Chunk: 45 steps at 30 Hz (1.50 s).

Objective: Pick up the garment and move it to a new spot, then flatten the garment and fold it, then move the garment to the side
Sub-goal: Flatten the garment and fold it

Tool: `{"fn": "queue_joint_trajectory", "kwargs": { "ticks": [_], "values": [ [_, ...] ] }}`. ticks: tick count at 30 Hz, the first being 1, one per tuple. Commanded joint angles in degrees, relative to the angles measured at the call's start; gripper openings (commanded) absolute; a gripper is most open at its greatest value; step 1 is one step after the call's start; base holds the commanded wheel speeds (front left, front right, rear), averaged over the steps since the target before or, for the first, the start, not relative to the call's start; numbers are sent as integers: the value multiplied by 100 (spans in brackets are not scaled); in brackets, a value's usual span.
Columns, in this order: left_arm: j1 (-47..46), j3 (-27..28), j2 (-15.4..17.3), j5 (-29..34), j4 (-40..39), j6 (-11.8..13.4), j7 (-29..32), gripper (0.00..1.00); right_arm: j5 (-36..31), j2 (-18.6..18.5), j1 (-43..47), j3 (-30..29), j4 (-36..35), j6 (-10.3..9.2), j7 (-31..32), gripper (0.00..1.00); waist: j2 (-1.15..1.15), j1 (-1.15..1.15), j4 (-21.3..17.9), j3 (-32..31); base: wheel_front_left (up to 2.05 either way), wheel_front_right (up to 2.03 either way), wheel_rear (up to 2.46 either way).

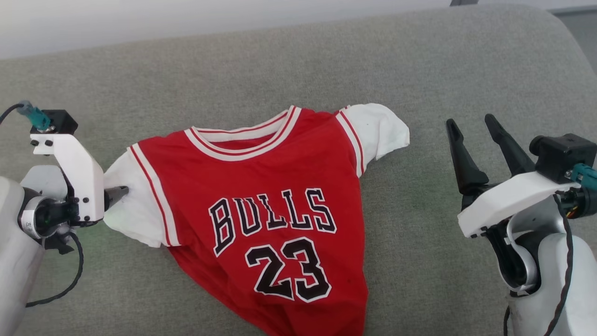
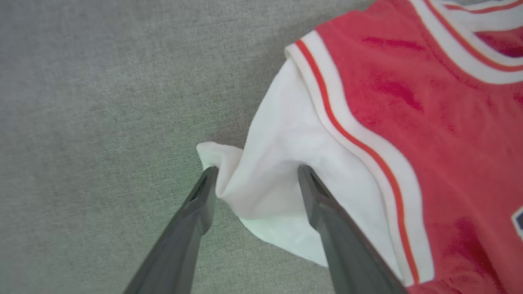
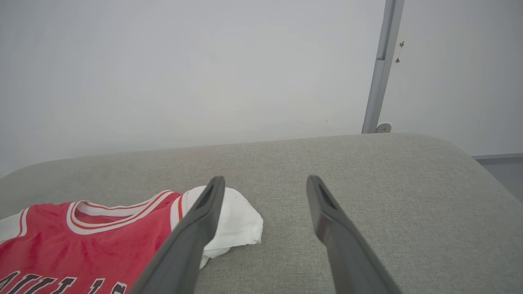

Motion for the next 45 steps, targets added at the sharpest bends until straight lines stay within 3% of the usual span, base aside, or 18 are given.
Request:
{"fn": "queue_joint_trajectory", "kwargs": {
  "ticks": [1,11,12,13,21,32,40,41,42,45],
  "values": [
    [6,22,-38,-16,88,5,-65,100,23,-9,-72,9,-22,-2,29,100,0,0,-42,89,0,0,0],
    [-235,-138,-362,74,1012,-162,-362,100,51,-89,-188,136,-94,-2,376,100,0,0,-95,407,0,0,0],
    [-238,-164,-401,52,1102,-181,-332,5,65,-101,-205,162,-74,-2,439,100,0,0,-92,419,0,0,0],
    [-273,-175,-437,34,1181,-203,-327,0,78,-121,-229,198,-53,-2,509,100,0,0,-82,428,0,0,0],
    [-603,-335,-706,28,1359,-366,-496,0,282,-406,-710,510,497,-2,1351,100,0,0,215,505,0,0,0],
    [-1043,-743,-1056,-77,1255,-430,-717,0,519,-934,-1991,1073,2134,-2,2383,100,0,0,753,803,0,0,0],
    [-1160,-1046,-1066,-291,1131,-427,-810,0,791,-881,-2371,1647,3318,-1,3161,100,0,0,920,923,0,0,0],
    [-1162,-1074,-1057,-336,1127,-427,-843,0,858,-861,-2386,1758,3455,0,3334,45,0,0,928,925,0,0,0],
    [-1168,-1101,-1048,-377,1126,-427,-852,0,916,-881,-2398,1852,3537,0,3493,0,0,0,936,923,0,0,0],
    [-1225,-1145,-970,-499,1164,-422,-892,0,1098,-1037,-2611,1885,3563,-2,3578,0,0,0,943,877,0,0,0]
  ]
}}
